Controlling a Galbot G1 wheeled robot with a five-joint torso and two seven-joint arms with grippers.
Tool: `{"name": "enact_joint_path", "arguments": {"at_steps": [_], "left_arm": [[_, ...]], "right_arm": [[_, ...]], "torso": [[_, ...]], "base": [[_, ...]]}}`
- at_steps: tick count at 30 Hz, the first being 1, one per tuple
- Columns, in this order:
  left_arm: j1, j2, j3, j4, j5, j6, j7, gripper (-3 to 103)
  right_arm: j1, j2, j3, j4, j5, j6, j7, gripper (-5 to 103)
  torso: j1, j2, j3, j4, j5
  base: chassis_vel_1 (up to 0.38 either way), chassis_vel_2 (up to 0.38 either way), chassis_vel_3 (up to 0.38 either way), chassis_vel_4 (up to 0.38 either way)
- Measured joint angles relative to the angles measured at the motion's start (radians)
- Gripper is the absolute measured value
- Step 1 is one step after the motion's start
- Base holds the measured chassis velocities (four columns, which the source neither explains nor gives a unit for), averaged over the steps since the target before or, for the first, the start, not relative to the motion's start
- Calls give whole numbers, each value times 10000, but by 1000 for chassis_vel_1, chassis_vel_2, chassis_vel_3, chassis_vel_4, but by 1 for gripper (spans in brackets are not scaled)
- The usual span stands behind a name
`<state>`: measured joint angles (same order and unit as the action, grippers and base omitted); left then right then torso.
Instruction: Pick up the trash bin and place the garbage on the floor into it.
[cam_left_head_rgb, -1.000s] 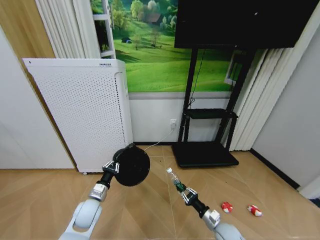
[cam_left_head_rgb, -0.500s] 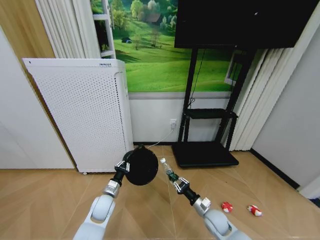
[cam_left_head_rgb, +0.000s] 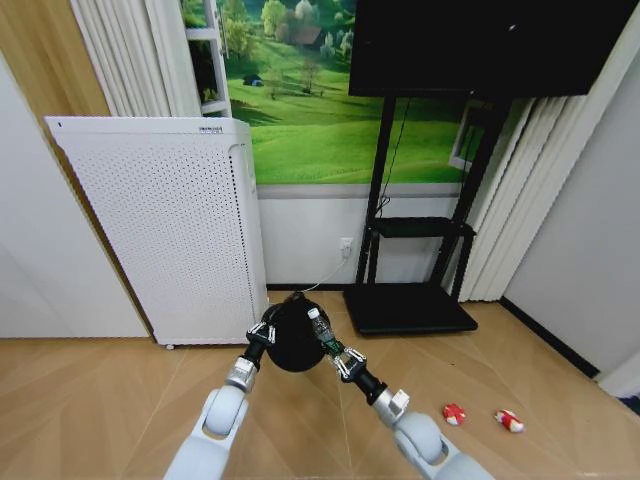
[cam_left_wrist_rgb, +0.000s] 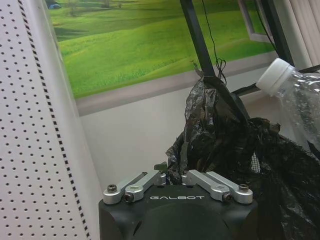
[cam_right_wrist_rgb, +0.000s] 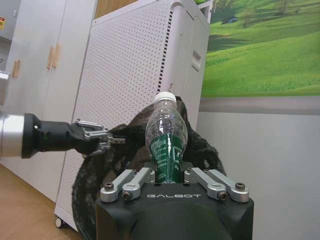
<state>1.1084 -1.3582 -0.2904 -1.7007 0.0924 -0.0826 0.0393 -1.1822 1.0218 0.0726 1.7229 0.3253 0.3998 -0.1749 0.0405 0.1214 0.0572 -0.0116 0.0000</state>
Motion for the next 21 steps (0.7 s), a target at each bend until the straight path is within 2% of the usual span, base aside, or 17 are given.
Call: {"name": "enact_joint_path", "arguments": {"at_steps": [8, 12, 21], "left_arm": [[-188, -390, 331, 295, 194, -9, -43, 7], [-86, -627, 581, 212, 336, 10, -55, 7], [434, -369, 805, -493, 427, 71, -87, 7]], "right_arm": [[142, 315, -274, -81, -144, 1, -1, 20], [408, 735, -516, -480, -292, 22, -2, 20], [761, 1060, -645, -1269, -455, 223, 0, 19]], "torso": [[-1, 0, 0, -1, 0], [-1, 0, 0, 0, 0], [-1, 0, -1, 1, 0]], "base": [[0, 0, 0, 0], [0, 0, 0, 0], [0, 0, 0, 0]]}}
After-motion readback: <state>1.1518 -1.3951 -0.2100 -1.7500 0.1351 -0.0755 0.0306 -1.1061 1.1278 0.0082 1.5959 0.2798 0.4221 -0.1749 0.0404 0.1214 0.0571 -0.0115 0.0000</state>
